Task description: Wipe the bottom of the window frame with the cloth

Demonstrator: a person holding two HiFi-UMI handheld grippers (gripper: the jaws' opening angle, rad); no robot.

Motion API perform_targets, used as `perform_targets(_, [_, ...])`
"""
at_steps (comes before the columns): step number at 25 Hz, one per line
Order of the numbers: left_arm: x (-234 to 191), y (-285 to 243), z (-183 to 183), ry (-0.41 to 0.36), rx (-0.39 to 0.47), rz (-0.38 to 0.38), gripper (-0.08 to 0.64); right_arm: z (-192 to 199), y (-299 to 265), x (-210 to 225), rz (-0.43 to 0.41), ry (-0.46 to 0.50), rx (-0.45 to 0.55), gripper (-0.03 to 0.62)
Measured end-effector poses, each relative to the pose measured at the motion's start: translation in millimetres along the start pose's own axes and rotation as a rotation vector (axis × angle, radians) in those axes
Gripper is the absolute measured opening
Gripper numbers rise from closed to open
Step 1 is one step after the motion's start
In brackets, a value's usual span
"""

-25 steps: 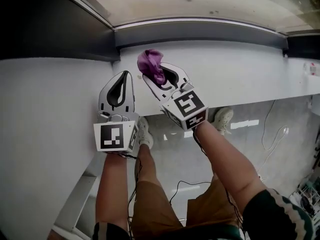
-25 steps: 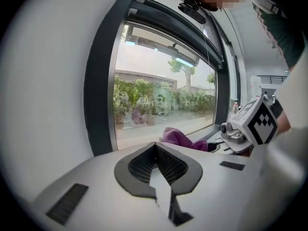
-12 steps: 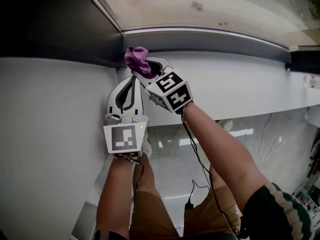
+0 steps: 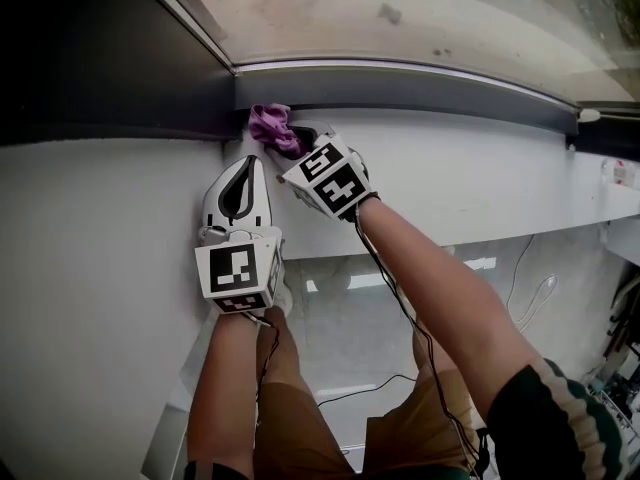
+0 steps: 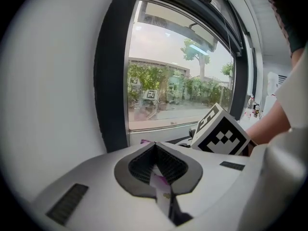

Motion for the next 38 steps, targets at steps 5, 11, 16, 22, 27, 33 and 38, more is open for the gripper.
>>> perform_targets(5, [0.2,-2.6,5.7,-0.038,-0.034,0.006,0.002,-3.9,-3.5,11.4,0.042,0.009,-0.018,0.163])
perform_targets(11, [13.5,-5.5,3.4,-0.110,-0.023,0.033,0.002,0.8,14.2,24.6,0.066,0.002,-0.031,0.163])
perform_targets(16, [38.0,-16.0,-3.9,-0.147,-0.004,0.061,0.002,11.3,41.5,43.8,0.093,-0.020,-0.032,0.163])
perform_targets(22, [80.4,-31.4,-6.9,-0.176,0.003,0.126,0.002,22.8,79.4,73.7,0.142,-0.043,-0.026,0.163])
perform_targets(27, [111.8,-42.9,-11.0,-0.173,-0.001,0.175,0.002,31.2,111.5,94.9,0.185,-0.060,-0.029,0.163])
perform_targets(33, [148.8,-50.1,-14.5,-0.180,-0.012,0.216,0.002,43.2,150.3,117.7,0.221,-0.077,-0.033,0.163])
perform_targets(38, [175.9,-59.5,-19.5,-0.178,-0.010,0.240,0.002,48.1,174.8,135.1,0.246,-0.086,-0.025,0.163])
Point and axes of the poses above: the fingertips, and each gripper's own axes: y backward along the fingers, x to its right, z out of its underside, the point moved 3 cm from there along y, backward along the fingers, and after that the axes turned 14 degrees about x, right-handed, at the moved point
